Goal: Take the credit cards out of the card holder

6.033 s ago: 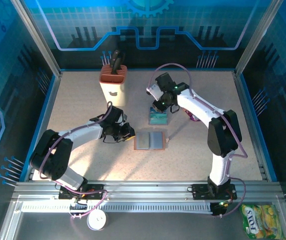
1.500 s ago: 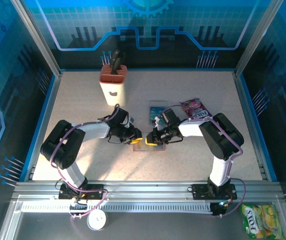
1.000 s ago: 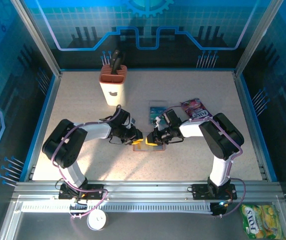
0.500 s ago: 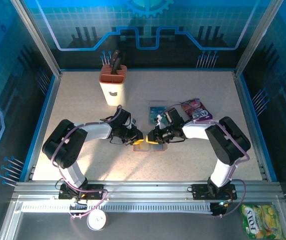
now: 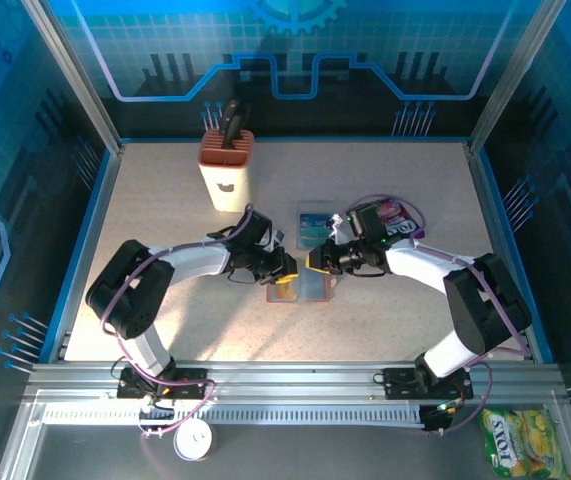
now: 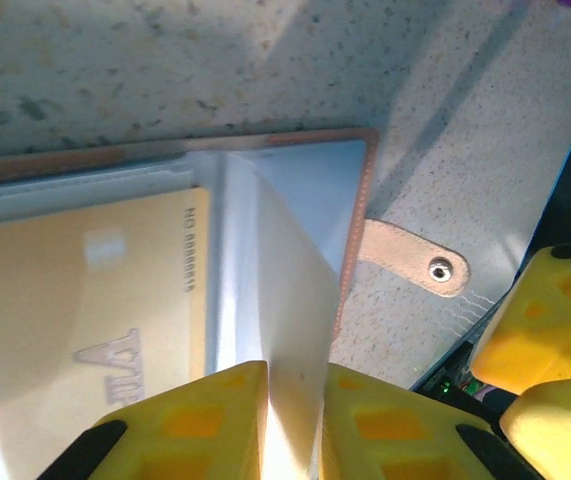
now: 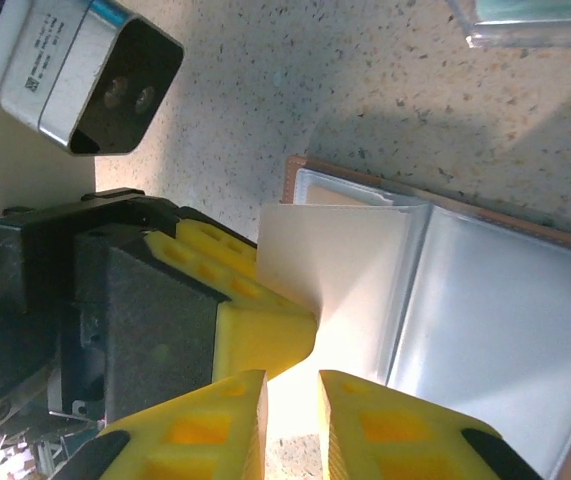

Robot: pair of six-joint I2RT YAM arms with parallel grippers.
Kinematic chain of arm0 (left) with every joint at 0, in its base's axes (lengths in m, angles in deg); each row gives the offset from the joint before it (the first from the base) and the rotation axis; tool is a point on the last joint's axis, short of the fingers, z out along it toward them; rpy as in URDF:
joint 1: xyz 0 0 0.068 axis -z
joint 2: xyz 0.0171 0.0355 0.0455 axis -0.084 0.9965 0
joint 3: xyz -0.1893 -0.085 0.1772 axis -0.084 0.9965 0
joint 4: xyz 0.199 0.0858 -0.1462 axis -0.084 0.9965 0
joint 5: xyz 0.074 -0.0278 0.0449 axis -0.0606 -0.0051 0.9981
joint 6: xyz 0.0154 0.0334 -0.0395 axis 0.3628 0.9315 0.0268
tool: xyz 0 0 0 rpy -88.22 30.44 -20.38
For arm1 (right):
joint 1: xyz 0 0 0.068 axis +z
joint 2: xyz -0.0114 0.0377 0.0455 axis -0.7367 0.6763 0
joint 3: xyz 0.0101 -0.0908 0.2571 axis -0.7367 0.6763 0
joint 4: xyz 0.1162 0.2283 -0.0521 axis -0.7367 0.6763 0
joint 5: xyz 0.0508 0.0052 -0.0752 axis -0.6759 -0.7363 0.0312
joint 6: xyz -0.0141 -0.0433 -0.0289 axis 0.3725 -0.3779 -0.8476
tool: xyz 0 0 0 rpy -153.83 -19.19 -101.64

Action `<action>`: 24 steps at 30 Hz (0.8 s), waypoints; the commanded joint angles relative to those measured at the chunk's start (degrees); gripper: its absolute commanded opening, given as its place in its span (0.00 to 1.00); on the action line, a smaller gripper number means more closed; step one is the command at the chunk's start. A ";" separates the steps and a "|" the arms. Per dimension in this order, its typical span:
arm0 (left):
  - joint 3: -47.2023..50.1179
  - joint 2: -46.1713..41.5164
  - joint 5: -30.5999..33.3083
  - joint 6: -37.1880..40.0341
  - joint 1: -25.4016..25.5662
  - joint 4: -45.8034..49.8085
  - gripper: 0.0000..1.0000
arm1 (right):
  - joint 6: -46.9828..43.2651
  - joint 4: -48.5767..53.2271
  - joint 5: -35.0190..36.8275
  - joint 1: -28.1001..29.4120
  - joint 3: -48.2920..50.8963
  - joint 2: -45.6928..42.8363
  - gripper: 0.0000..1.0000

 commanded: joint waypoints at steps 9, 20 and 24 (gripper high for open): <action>-6.65 5.35 -1.56 -1.40 2.84 1.99 0.20 | -2.01 3.30 0.91 -1.53 1.91 -3.16 0.22; -9.73 8.12 -1.94 -1.54 4.02 1.58 0.35 | -4.05 7.53 2.47 -2.65 1.22 -5.67 0.23; -10.41 8.14 -1.91 -0.75 3.92 2.48 0.38 | -3.93 7.89 2.37 -2.58 0.80 -5.54 0.24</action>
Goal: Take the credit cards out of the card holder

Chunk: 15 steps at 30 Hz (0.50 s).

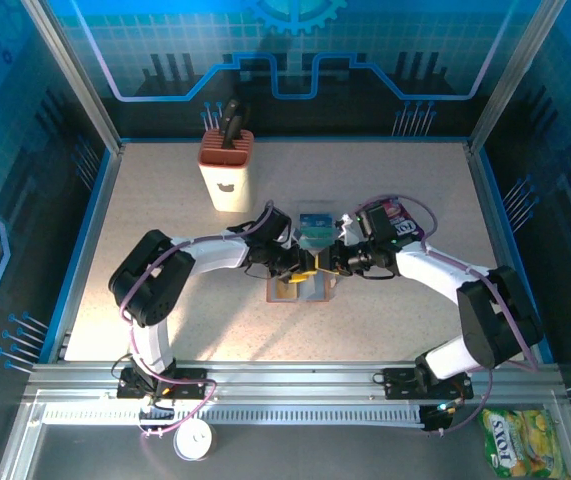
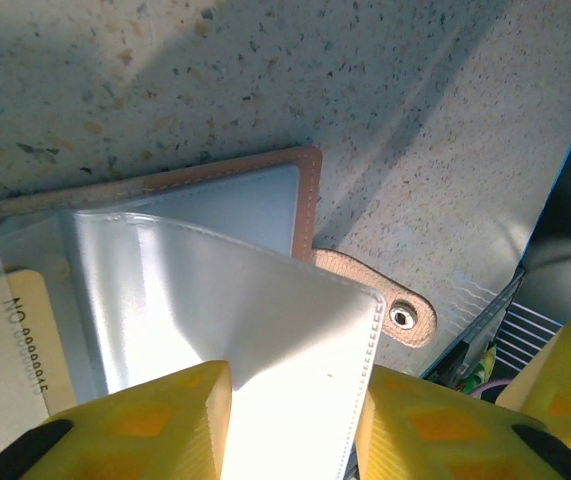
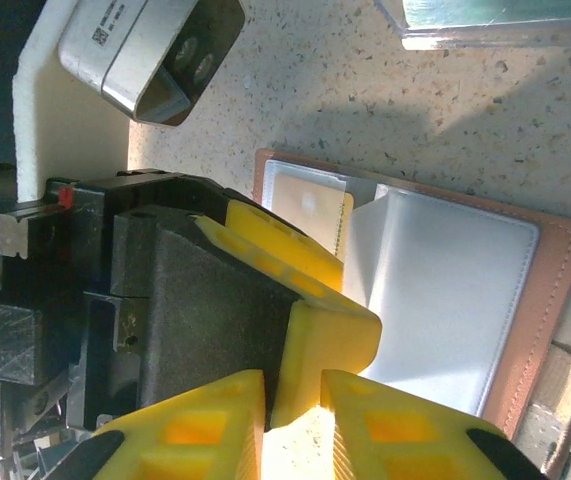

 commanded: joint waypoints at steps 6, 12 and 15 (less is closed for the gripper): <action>-2.46 0.26 -1.44 1.20 0.06 2.04 0.43 | -0.69 2.78 0.16 -0.50 -1.04 -0.71 0.24; -3.05 -0.21 -1.91 1.75 -0.52 1.98 0.46 | -0.95 4.10 0.69 -0.53 -2.36 -1.07 0.25; -4.21 -0.05 -2.40 2.00 -0.78 2.31 0.46 | -0.94 4.64 1.11 -0.50 -3.13 -1.53 0.25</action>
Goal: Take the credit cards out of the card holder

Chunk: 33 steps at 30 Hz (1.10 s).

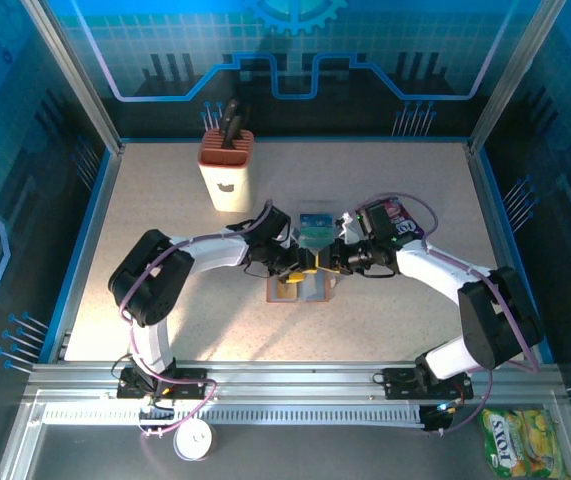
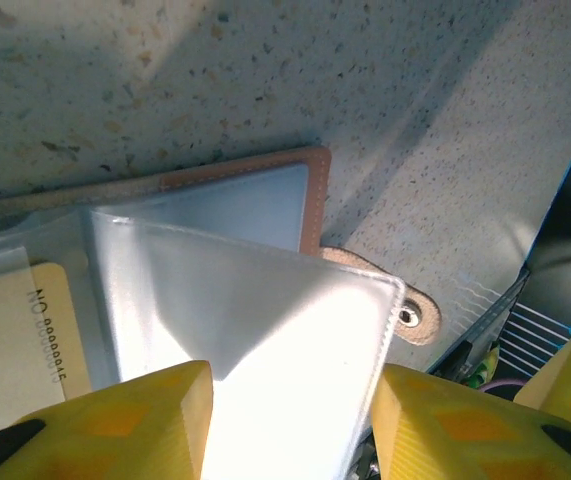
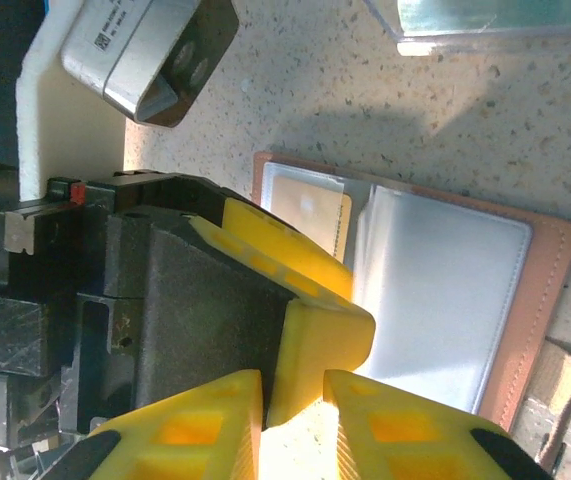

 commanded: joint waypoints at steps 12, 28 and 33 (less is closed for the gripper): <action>-3.78 -0.69 -1.72 2.56 -1.83 2.37 0.46 | -0.78 3.30 0.33 0.21 -2.69 -0.47 0.25; 11.05 -10.98 -0.28 3.75 -9.04 0.72 0.40 | 2.40 -1.07 0.88 7.62 -6.55 9.81 0.25; 13.92 -12.31 -0.36 3.80 -10.13 0.12 0.35 | 3.26 -1.46 1.43 9.42 -7.74 12.87 0.25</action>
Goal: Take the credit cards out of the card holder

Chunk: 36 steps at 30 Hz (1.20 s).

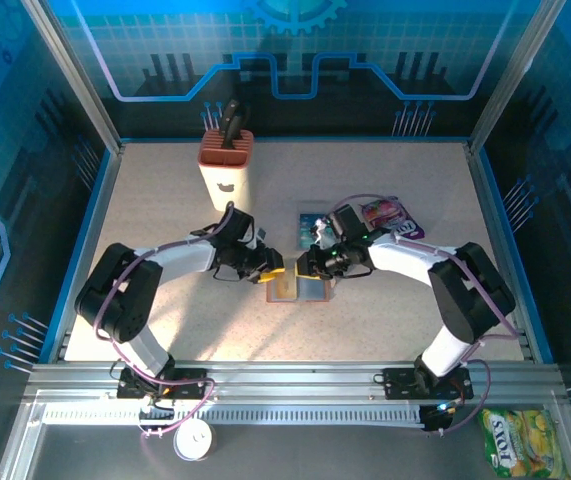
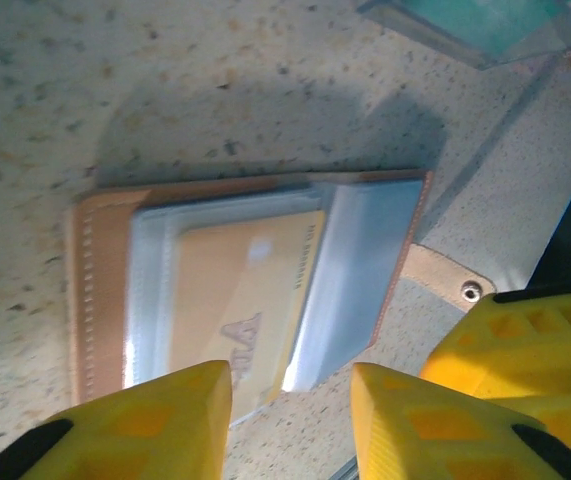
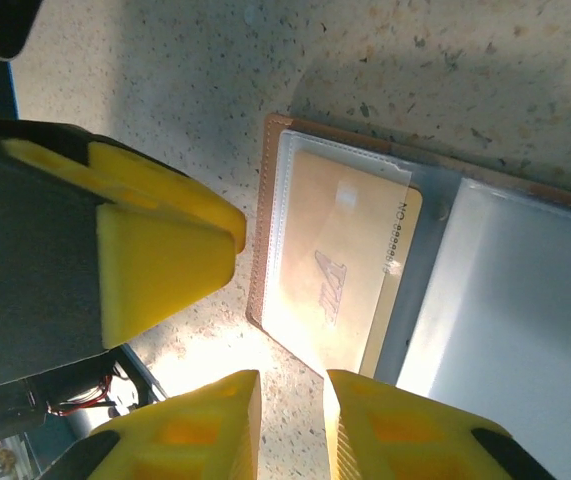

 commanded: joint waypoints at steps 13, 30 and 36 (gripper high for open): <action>4.41 0.88 -1.63 0.80 -0.42 -3.69 0.10 | 1.61 -0.98 -0.02 2.21 -2.70 5.63 0.25; 4.64 2.40 1.85 3.70 -0.37 -0.24 0.06 | 1.70 -0.71 -0.45 3.04 -3.78 8.07 0.27; 4.81 2.73 1.94 3.64 -0.36 -0.24 0.06 | 1.53 -0.57 -0.28 3.12 -4.20 8.95 0.28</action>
